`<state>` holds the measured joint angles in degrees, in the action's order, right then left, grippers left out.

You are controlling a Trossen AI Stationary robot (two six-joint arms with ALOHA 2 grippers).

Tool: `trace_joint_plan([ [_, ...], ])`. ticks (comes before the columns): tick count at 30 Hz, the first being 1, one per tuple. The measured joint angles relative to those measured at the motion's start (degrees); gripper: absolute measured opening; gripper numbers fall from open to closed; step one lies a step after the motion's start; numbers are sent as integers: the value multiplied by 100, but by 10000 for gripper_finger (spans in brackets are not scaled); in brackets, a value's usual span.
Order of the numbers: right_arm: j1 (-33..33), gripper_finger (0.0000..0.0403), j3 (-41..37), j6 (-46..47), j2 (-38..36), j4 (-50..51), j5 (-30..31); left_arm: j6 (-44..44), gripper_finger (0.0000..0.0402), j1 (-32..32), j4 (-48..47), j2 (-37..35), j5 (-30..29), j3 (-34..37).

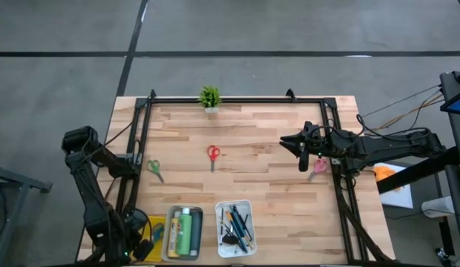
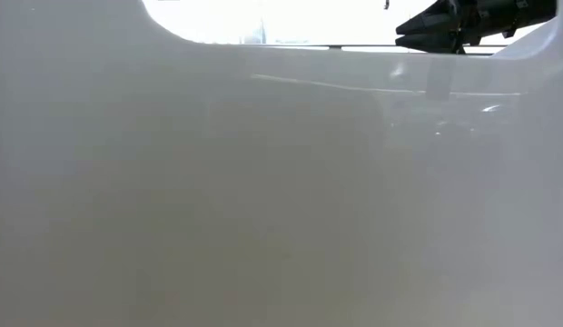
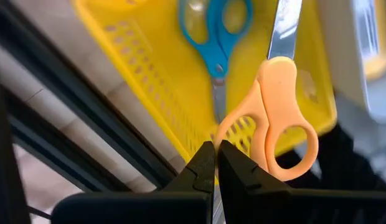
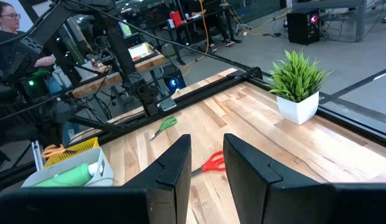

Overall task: Pick & Place Paint Supplies
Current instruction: Put the yellow scissors into the yellow bin

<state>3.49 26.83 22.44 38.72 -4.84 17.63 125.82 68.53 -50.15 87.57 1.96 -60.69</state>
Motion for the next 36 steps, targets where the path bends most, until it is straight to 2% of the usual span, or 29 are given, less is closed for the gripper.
trace_joint_plan([
  [6,0,93,0,0,0,0,1,-1248,7,-91,142,26,13,-69],
  [11,0,93,0,0,0,2,0,-2276,7,-147,345,76,-445,-77],
  [16,0,93,0,0,-1,0,0,-2468,7,-185,283,59,-276,-81],
  [19,-2,93,0,0,0,0,2,-2301,7,-198,253,55,-226,-81],
  [24,-2,93,0,0,0,-2,2,-1621,7,-160,178,46,200,-81],
  [31,-2,93,0,0,0,0,2,232,7,-150,-199,1,260,-74],
  [36,-2,93,0,0,0,0,0,603,7,-151,-216,-15,341,-74],
])
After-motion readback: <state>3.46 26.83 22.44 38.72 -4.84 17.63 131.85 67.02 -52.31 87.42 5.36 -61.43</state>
